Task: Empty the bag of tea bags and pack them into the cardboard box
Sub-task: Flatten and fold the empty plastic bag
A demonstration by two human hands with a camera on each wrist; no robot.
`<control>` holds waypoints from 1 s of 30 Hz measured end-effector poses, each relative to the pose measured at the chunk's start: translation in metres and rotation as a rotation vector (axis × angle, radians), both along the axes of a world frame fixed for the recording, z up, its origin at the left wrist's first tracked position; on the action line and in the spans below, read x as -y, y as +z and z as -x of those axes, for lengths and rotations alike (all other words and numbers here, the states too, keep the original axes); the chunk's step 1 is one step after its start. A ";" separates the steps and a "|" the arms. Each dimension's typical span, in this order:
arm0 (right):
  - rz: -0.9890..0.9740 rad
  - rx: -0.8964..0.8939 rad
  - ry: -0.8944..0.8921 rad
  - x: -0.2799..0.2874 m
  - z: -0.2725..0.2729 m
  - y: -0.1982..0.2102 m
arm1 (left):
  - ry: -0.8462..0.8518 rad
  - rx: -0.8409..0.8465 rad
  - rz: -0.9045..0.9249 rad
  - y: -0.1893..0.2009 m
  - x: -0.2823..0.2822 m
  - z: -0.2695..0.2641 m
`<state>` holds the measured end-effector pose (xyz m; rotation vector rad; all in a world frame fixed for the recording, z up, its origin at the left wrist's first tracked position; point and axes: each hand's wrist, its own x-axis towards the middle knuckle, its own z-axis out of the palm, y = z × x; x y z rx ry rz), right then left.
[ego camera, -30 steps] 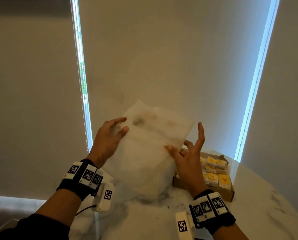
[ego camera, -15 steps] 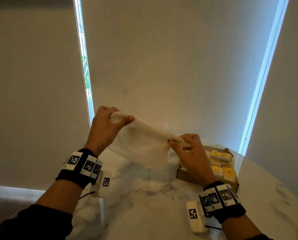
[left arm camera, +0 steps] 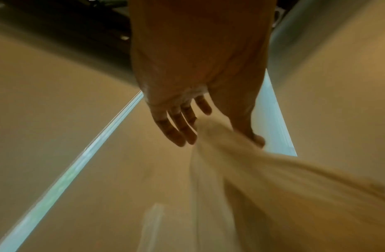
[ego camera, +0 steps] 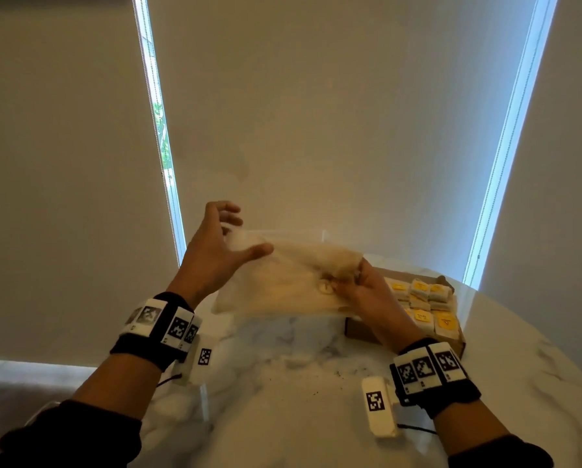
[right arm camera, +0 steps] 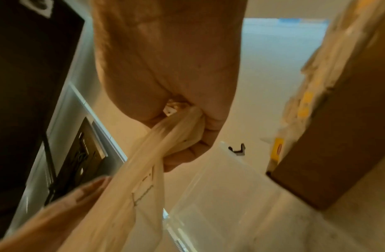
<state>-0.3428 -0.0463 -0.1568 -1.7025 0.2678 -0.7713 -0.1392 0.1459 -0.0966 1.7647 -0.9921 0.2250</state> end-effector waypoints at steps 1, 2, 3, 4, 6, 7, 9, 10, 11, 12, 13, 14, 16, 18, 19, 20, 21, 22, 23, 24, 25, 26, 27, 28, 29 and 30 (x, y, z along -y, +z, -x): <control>0.085 -0.048 -0.017 0.004 0.001 -0.002 | -0.038 0.097 -0.050 0.000 -0.001 -0.001; 0.165 -0.096 -0.021 0.005 0.002 -0.004 | -0.076 0.192 -0.133 0.003 -0.001 0.002; 0.221 -0.134 -0.012 0.003 0.002 -0.003 | -0.124 0.260 -0.245 0.006 0.001 0.006; 0.236 -0.156 0.005 0.002 0.003 -0.003 | -0.179 0.283 -0.384 0.010 0.003 0.013; 0.125 -0.114 0.051 -0.002 0.005 0.001 | -0.261 0.239 -0.628 0.013 0.007 0.024; -0.004 -0.031 0.084 -0.001 0.005 0.004 | -0.279 0.202 -0.656 0.012 0.009 0.026; -0.309 0.208 0.151 0.003 0.006 0.008 | -0.297 0.103 -0.497 0.006 0.010 0.028; -0.430 0.302 0.181 0.004 0.006 0.010 | -0.300 0.044 -0.382 0.003 0.011 0.027; -0.509 0.340 0.202 0.004 0.005 0.009 | -0.303 -0.019 -0.287 -0.002 0.013 0.027; -0.536 0.306 0.212 0.001 0.003 0.008 | -0.301 -0.076 -0.224 -0.005 0.014 0.028; -0.517 0.222 0.214 -0.004 0.000 0.007 | -0.291 -0.111 -0.189 -0.009 0.016 0.030; -0.464 0.122 0.221 -0.008 -0.004 0.003 | -0.280 -0.125 -0.171 -0.012 0.017 0.031; -0.342 -0.007 0.233 -0.015 -0.009 -0.005 | -0.268 -0.129 -0.154 -0.017 0.019 0.031; -0.328 -0.013 0.185 -0.013 -0.009 -0.008 | -0.280 -0.146 -0.136 -0.016 0.016 0.030; -0.331 0.001 0.151 -0.011 -0.008 -0.008 | -0.302 -0.187 -0.123 -0.015 0.012 0.029; -0.322 0.016 0.117 -0.009 -0.007 -0.008 | -0.336 -0.242 -0.113 -0.015 0.009 0.029; -0.307 0.028 0.089 -0.007 -0.007 -0.009 | -0.377 -0.288 -0.102 -0.016 0.006 0.029; -0.299 0.036 0.071 -0.007 -0.009 -0.010 | -0.411 -0.311 -0.081 -0.017 0.004 0.028; -0.314 0.040 0.062 -0.008 -0.011 -0.012 | -0.428 -0.306 -0.045 -0.019 0.003 0.027; -0.360 0.036 0.072 -0.008 -0.013 -0.015 | -0.431 -0.287 -0.002 -0.022 0.003 0.027; -0.432 0.031 0.106 -0.008 -0.014 -0.017 | -0.427 -0.274 0.035 -0.024 0.004 0.026; -0.526 0.032 0.163 -0.009 -0.014 -0.018 | -0.427 -0.283 0.059 -0.025 0.004 0.028; -0.623 0.035 0.229 -0.009 -0.014 -0.019 | -0.422 -0.302 0.069 -0.026 0.005 0.028; -0.707 0.026 0.290 -0.008 -0.013 -0.020 | -0.417 -0.313 0.067 -0.028 0.006 0.028; -0.765 -0.001 0.343 -0.006 -0.013 -0.023 | -0.407 -0.307 0.054 -0.030 0.007 0.026; -0.784 -0.050 0.404 -0.003 -0.013 -0.025 | -0.398 -0.287 0.030 -0.032 0.008 0.023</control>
